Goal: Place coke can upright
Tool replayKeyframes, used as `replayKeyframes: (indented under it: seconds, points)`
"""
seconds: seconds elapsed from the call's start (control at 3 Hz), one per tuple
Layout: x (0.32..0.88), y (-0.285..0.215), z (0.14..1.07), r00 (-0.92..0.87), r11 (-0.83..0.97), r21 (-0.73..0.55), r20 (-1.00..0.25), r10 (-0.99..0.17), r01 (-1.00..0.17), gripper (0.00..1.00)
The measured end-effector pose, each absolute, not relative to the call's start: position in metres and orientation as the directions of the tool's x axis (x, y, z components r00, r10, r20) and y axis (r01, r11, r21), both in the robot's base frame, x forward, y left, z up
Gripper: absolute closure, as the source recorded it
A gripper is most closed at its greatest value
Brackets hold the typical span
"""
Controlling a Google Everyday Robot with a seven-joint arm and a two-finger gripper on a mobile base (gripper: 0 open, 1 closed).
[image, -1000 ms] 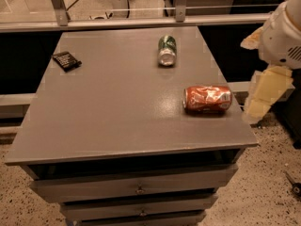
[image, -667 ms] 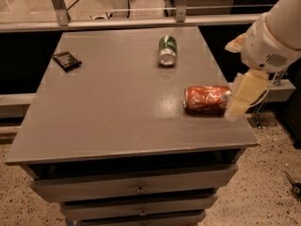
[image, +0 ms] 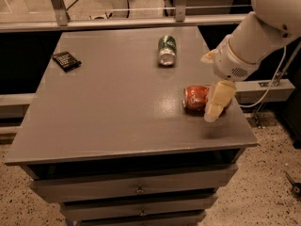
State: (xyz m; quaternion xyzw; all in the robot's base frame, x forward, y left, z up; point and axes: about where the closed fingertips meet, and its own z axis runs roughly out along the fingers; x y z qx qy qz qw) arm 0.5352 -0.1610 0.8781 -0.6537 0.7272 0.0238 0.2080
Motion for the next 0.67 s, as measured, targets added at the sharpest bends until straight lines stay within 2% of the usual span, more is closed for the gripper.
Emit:
replayKeyframes:
  seconds: [0.33,0.67]
  points:
    - [0.542,-0.155,0.864,-0.040,0.115,-0.225,-0.315,-0.948,-0.967,0.00]
    - [0.544,-0.148,0.851,-0.022,0.085,-0.214,-0.282,-0.959,-0.973,0.18]
